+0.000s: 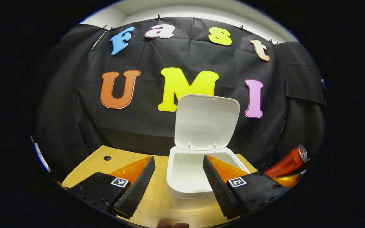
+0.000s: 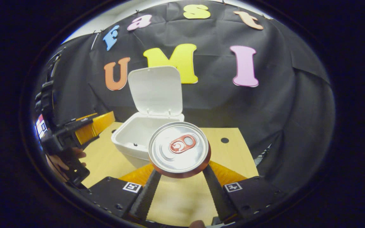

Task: Press the lid of the desktop garbage bin to open it, pick up the crumpled paper on the desktop and throw it into the bin, then pick up the pop can on the desktop and drop it into the bin, and finally close the garbage bin lid.

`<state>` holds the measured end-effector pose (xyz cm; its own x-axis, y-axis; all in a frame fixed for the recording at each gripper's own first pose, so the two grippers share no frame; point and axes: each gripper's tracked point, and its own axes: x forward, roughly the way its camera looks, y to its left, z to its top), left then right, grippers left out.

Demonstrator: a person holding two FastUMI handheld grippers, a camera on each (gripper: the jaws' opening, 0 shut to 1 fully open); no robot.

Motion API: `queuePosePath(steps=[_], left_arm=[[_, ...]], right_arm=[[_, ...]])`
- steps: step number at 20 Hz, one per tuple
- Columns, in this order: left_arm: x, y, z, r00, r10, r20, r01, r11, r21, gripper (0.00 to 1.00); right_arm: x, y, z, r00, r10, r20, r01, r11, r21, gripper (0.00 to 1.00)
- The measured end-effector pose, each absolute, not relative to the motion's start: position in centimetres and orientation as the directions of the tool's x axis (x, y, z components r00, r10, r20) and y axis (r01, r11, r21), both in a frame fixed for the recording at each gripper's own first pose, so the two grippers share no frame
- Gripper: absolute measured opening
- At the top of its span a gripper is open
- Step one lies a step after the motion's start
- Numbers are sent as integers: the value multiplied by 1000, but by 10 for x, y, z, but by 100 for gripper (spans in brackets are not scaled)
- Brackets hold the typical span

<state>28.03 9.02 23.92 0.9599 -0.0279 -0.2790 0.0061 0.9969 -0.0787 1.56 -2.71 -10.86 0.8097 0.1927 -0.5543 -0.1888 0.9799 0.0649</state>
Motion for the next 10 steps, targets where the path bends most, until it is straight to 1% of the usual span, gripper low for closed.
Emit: queuePosePath(steps=[4,6,10], left_arm=[[254,116,240,958,36,-285,-68,992,-103,98],[240,129,241,956,75,-283,-105,990,-91,98],[220,154,250,951,152,-271,-173,983,-54,98]], right_arm=[[47,-1,-85,820,241,-519,-260,965,37,80],[62,14,-80,816,271,-510,-297,954,33,80],[92,43,-84,793,304,-527,-344,939,24,79]])
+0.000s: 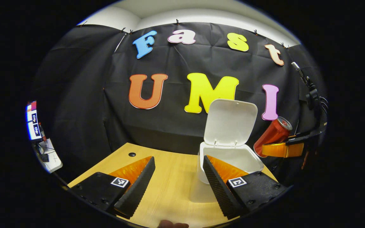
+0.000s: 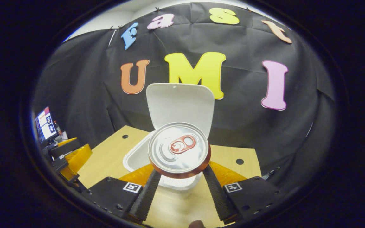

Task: Press the lid of the desktop garbage bin to open it, pick up the crumpled paper on the desktop and throw it into the bin, then pick up the pop can on the desktop and drop it into the bin, and finally close the garbage bin lid.

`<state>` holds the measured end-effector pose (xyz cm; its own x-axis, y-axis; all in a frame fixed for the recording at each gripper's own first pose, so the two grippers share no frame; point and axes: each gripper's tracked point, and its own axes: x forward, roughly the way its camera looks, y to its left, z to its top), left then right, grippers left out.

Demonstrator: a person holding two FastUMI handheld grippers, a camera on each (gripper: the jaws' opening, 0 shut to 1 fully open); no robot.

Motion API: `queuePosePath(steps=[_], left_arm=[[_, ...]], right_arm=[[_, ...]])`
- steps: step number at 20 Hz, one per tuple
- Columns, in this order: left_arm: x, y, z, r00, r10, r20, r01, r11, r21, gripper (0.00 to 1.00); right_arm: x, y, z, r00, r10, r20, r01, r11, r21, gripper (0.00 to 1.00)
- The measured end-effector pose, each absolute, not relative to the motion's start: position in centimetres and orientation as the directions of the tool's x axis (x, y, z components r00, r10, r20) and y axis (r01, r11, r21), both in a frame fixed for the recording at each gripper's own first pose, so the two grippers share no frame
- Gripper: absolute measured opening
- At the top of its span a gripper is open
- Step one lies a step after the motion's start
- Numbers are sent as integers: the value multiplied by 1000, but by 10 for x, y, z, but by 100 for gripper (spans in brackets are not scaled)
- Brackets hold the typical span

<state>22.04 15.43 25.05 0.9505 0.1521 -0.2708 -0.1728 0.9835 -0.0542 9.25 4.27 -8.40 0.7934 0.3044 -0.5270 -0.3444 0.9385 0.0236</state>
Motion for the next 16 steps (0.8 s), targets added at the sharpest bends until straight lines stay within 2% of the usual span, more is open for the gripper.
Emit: queuePosePath(steps=[8,12,14,16], left_arm=[[202,198,255,919,290,-268,-305,952,-17,98],[200,200,248,906,308,-292,-328,944,-20,98],[200,198,244,900,311,-304,-331,943,-15,98],[200,195,239,896,309,-317,-329,944,-7,98]], right_arm=[[128,73,-119,727,314,-610,-368,929,38,80],[136,75,-129,717,305,-627,-355,933,48,80],[143,69,-128,730,284,-622,-330,943,43,83],[149,65,-129,738,285,-611,-317,946,59,98]])
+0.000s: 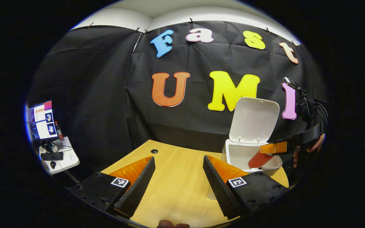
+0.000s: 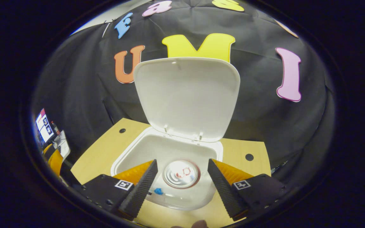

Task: Press the lid of the desktop garbage bin to open it, pick up the crumpled paper on the desktop and throw it into the bin, then pick up the pop can on the desktop and drop it into the bin, and finally close the garbage bin lid.

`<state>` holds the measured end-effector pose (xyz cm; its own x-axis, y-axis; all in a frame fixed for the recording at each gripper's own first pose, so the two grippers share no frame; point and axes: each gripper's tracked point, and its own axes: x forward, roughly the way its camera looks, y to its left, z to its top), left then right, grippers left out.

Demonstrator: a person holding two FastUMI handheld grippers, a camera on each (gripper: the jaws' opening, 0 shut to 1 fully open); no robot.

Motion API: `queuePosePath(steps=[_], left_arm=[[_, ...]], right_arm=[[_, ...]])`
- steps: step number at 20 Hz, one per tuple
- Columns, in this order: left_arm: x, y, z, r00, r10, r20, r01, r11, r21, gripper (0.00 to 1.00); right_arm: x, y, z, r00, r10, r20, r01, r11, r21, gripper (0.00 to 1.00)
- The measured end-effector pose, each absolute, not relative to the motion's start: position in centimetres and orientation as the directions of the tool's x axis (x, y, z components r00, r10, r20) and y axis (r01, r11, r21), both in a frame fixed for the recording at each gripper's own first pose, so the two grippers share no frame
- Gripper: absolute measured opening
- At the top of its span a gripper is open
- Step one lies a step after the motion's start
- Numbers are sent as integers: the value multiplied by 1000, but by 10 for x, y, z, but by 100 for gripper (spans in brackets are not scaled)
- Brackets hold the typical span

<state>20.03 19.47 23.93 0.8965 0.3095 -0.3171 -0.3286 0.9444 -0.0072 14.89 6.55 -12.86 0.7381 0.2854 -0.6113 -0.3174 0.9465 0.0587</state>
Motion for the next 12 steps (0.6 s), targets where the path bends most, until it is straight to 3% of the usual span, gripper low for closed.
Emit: queuePosePath(steps=[12], left_arm=[[221,158,236,911,248,-331,-266,964,-11,98]], right_arm=[[165,16,-72,882,204,-424,-201,978,50,96]])
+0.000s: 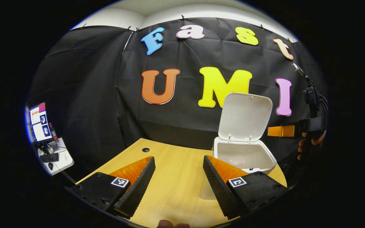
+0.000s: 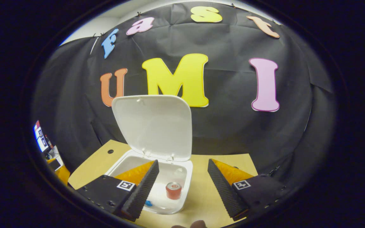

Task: Press the lid of the desktop garbage bin to open it, pick up the crumpled paper on the desktop and throw it into the bin, then pick up the pop can on the desktop and drop it into the bin, and finally close the garbage bin lid.

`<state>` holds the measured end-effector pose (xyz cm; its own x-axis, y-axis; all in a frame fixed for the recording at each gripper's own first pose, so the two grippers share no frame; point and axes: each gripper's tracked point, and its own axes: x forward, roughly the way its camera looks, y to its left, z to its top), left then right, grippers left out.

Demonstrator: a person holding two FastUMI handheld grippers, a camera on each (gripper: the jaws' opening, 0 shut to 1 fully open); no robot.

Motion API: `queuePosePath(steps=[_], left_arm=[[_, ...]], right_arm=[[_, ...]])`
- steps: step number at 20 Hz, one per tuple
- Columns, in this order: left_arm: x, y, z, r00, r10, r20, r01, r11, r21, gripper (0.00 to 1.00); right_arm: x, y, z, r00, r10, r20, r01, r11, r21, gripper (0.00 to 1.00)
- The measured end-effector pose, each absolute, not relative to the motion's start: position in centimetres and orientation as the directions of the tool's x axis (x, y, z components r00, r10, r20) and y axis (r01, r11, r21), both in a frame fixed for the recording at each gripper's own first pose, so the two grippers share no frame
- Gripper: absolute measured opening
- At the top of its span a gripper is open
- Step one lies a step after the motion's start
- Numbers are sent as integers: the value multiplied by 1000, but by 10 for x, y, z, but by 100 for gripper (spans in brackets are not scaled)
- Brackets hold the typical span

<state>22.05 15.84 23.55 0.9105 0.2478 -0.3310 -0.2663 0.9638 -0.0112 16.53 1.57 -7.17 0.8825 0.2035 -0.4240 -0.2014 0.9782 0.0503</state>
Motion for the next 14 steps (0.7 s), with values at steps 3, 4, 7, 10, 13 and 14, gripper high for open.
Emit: queuePosePath(steps=[3,4,7,10,13,14], left_arm=[[222,153,239,916,236,-324,-255,967,-17,98],[222,153,241,918,235,-319,-253,967,-16,98],[221,151,244,925,225,-307,-244,969,-24,98],[219,144,247,932,203,-300,-225,973,-43,98],[219,139,248,938,187,-291,-210,977,-48,98],[219,139,251,941,185,-285,-207,977,-50,98]], right_arm=[[164,18,-50,902,205,-379,-202,978,49,93],[164,19,-43,908,203,-365,-199,979,49,96],[164,22,-21,925,193,-326,-188,981,46,96],[163,27,6,938,193,-286,-188,981,45,99],[166,30,36,955,182,-236,-179,983,34,96],[169,33,46,959,182,-217,-179,983,30,96]])
